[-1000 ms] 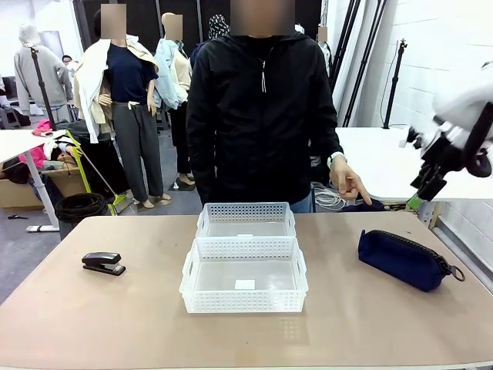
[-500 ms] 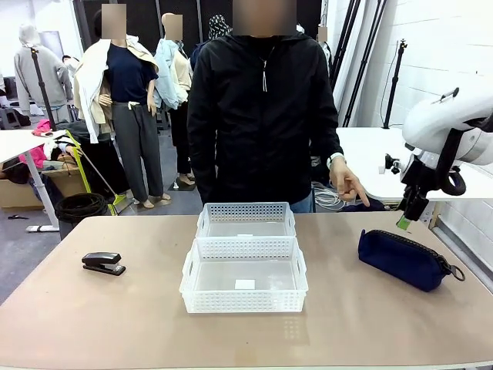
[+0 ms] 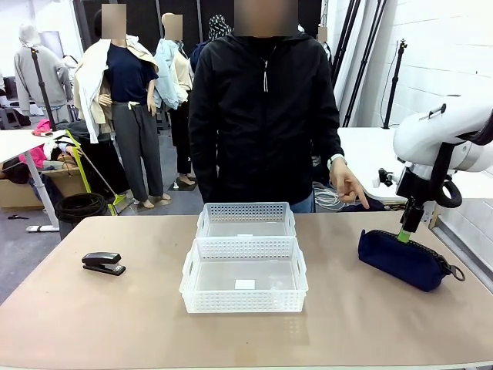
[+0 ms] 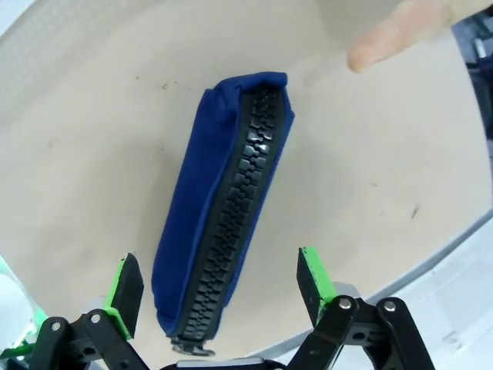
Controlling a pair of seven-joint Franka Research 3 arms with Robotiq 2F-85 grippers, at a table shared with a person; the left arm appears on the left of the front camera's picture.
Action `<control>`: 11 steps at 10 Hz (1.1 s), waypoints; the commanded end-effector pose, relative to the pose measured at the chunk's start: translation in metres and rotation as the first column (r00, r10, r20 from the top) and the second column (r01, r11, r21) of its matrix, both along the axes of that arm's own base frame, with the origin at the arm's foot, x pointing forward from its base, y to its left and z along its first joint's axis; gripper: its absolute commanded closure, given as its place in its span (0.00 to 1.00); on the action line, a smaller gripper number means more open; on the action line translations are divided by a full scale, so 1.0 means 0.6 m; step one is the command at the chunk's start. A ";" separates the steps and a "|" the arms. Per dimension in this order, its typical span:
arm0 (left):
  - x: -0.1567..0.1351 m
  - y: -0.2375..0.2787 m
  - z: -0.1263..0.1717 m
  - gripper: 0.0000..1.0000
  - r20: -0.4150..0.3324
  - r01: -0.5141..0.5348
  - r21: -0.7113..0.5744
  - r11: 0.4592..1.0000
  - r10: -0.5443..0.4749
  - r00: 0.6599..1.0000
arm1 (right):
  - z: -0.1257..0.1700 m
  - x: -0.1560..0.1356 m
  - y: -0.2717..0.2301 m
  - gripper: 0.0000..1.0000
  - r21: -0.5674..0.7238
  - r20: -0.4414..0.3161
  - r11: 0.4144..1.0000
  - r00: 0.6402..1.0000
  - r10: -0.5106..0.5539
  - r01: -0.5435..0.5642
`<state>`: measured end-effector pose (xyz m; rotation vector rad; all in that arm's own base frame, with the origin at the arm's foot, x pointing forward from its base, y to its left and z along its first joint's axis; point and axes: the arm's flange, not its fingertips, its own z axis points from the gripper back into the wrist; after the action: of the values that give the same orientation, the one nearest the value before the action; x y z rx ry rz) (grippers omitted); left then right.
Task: Distribute items into two baskets.
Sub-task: Pick up the Pencil pouch that the person points to.
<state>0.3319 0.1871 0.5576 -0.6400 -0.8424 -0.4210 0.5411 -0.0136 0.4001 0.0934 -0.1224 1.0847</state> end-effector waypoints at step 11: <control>0.001 0.002 0.000 0.00 0.021 0.004 -0.014 1.000 -0.004 1.000 | -0.134 -0.017 0.013 0.00 -0.063 0.015 0.998 1.000 0.024 -0.023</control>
<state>0.3319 0.1872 0.5577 -0.6401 -0.8428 -0.4205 0.5288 -0.0059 0.3220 0.0654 -0.1115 1.1181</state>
